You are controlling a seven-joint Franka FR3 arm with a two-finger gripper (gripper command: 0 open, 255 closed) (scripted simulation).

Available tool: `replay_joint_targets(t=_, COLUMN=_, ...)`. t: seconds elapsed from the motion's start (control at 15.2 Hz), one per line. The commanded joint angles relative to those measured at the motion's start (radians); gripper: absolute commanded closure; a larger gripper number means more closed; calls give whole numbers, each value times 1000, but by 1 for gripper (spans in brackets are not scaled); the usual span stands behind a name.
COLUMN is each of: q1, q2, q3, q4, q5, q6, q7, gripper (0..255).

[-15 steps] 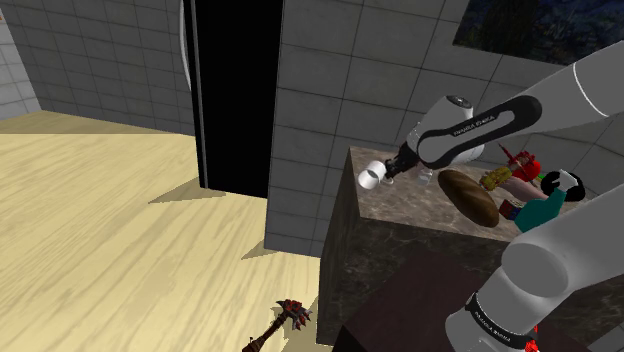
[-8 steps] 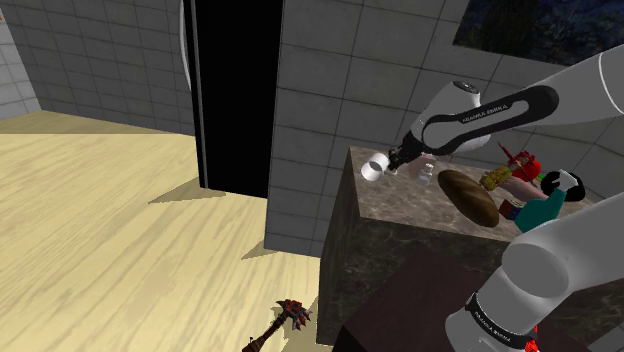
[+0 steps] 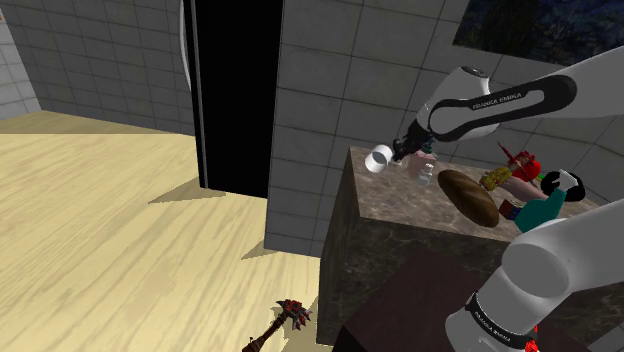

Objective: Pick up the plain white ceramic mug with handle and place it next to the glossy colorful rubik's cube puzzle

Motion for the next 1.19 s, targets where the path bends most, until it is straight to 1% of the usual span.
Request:
replay_joint_targets(t=0.0, q1=-11, q2=-20, q3=-39, q4=-10, q5=-1, q6=-7, q7=-49, gripper=255)
replay_joint_targets(t=0.53, q1=-66, q2=-68, q3=-243, q4=-17, q5=-15, q6=-37, q7=-291, gripper=255)
replay_joint_targets(t=0.86, q1=-87, q2=-61, q3=-376, q4=21, q5=-15, q6=-61, q7=-445, gripper=255)
replay_joint_targets(t=1.12, q1=-87, q2=-36, q3=-488, q4=73, q5=-4, q6=-83, q7=-568, gripper=255)
